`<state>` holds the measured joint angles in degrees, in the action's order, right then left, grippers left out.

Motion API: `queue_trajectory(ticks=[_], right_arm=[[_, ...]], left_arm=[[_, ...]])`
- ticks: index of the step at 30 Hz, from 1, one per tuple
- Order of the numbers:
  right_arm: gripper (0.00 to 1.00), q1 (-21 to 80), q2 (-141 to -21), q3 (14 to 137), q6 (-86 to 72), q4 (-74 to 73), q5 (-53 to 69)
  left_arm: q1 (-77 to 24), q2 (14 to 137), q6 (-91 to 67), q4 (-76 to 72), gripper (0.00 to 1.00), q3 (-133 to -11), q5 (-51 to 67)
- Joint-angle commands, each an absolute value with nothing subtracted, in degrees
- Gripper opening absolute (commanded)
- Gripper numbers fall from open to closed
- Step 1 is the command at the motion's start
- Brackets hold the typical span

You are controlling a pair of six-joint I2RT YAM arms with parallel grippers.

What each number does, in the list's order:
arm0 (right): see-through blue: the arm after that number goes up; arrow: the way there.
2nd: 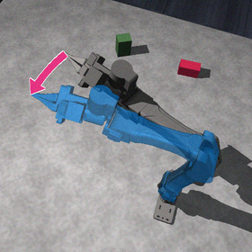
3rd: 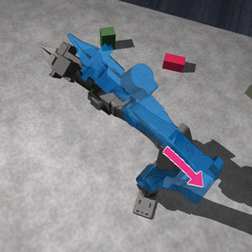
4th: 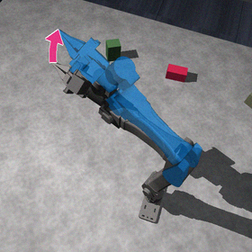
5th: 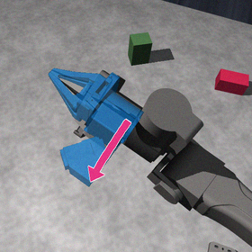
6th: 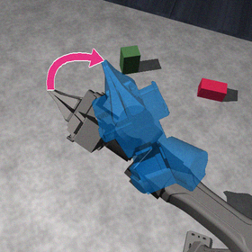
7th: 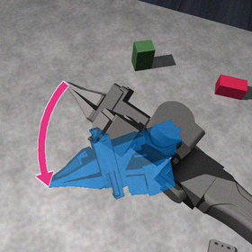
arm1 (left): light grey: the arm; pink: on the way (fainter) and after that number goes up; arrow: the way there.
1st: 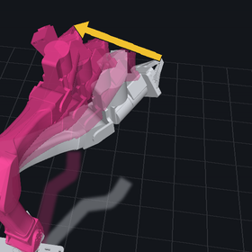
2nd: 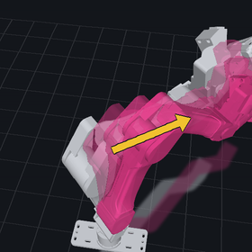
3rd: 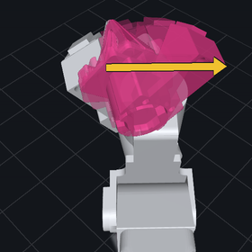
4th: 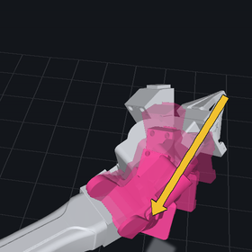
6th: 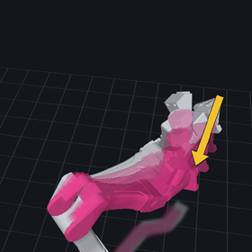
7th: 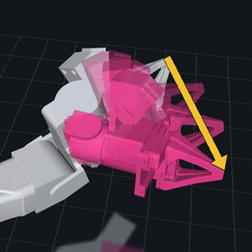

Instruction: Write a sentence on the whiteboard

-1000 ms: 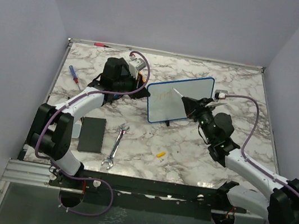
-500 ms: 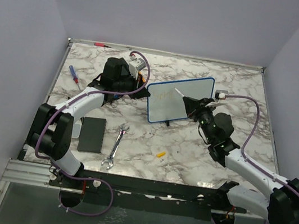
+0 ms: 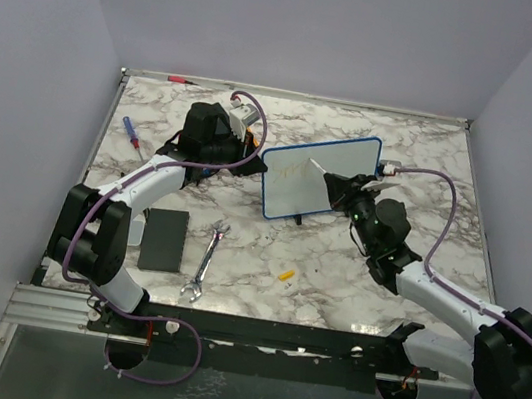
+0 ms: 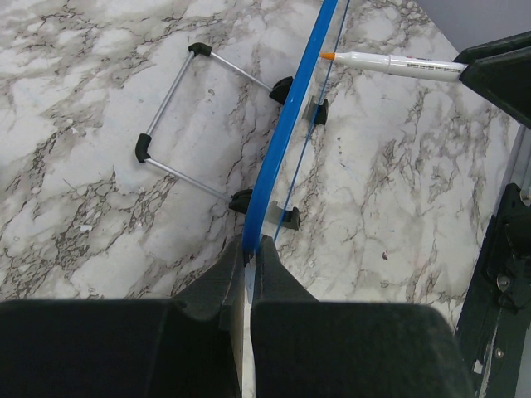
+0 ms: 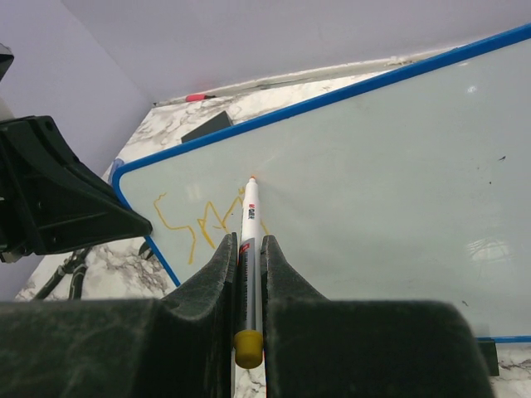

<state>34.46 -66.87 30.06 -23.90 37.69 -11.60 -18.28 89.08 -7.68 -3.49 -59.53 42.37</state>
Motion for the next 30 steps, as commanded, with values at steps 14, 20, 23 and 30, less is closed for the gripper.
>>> queue_trajectory(ticks=[14, 20, 23, 30], right_arm=[[0.01, 34.5, -65.5, 24.1, -26.3, 36.2, -12.9], [0.01, 34.5, -65.4, 24.2, -26.1, 35.9, -12.9], [0.01, 34.5, -63.5, 24.3, -26.2, 35.2, -12.5], [0.01, 34.5, -59.9, 24.7, -26.2, 32.8, -13.7]], left_arm=[[-18.8, 87.5, -7.5, -3.3, 0.00, -59.1, 41.3], [-18.8, 87.4, -7.5, -3.3, 0.00, -59.0, 41.3], [-18.8, 87.4, -7.4, -3.3, 0.00, -59.0, 41.3], [-18.8, 87.3, -7.5, -3.3, 0.00, -59.0, 41.3]])
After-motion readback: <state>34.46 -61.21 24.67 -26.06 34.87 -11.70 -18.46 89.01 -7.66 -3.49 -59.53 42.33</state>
